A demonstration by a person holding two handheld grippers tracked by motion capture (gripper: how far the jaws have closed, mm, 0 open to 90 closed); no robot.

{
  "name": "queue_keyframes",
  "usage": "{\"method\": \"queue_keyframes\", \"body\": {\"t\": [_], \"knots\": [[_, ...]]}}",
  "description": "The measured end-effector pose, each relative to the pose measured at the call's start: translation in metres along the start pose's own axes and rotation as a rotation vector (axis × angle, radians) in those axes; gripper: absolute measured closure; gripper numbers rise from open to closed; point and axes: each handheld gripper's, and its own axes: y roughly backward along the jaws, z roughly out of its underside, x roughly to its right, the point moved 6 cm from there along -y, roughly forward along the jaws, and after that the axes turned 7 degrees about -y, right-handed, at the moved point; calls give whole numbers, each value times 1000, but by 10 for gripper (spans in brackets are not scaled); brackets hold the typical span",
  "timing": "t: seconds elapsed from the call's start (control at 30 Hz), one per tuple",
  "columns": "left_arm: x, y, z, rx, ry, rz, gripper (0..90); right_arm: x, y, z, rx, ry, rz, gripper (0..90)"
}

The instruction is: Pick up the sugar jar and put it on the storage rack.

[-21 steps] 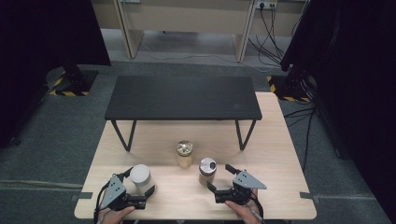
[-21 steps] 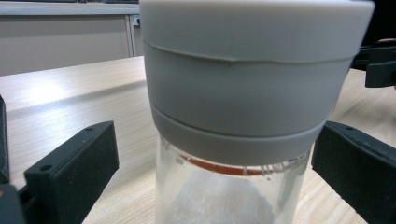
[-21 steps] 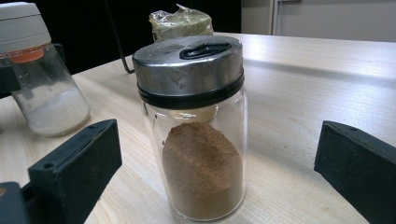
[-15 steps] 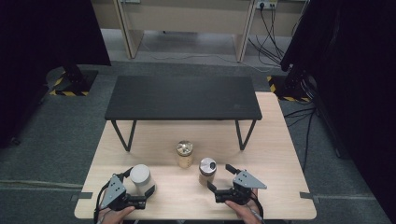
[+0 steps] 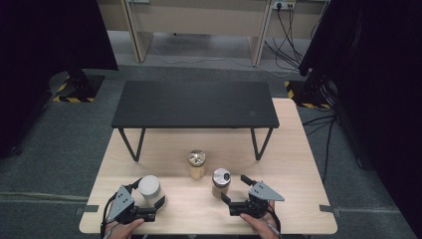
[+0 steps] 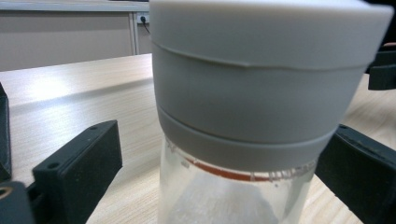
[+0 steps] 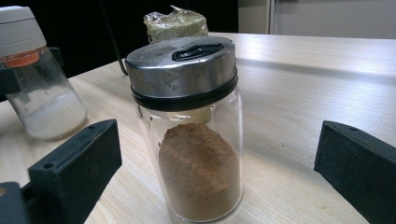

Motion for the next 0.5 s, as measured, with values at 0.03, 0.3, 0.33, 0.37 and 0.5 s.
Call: {"method": "queue_keyframes", "body": {"t": [0.03, 0.3, 0.33, 0.37, 0.5], "knots": [[0, 0, -1, 4, 2, 3, 35, 0, 0, 0, 0, 0, 0, 8], [0, 1, -3, 13, 28, 7, 144, 1, 0, 0, 0, -7, 4, 7], [0, 1, -3, 13, 29, 10, 173, 1, 0, 0, 0, -8, 5, 8], [1, 1, -3, 12, 28, 14, 191, 1, 0, 0, 0, -8, 5, 8], [4, 0, -5, 17, 20, 18, 229, 1, 0, 0, 0, -10, 6, 8]]}}
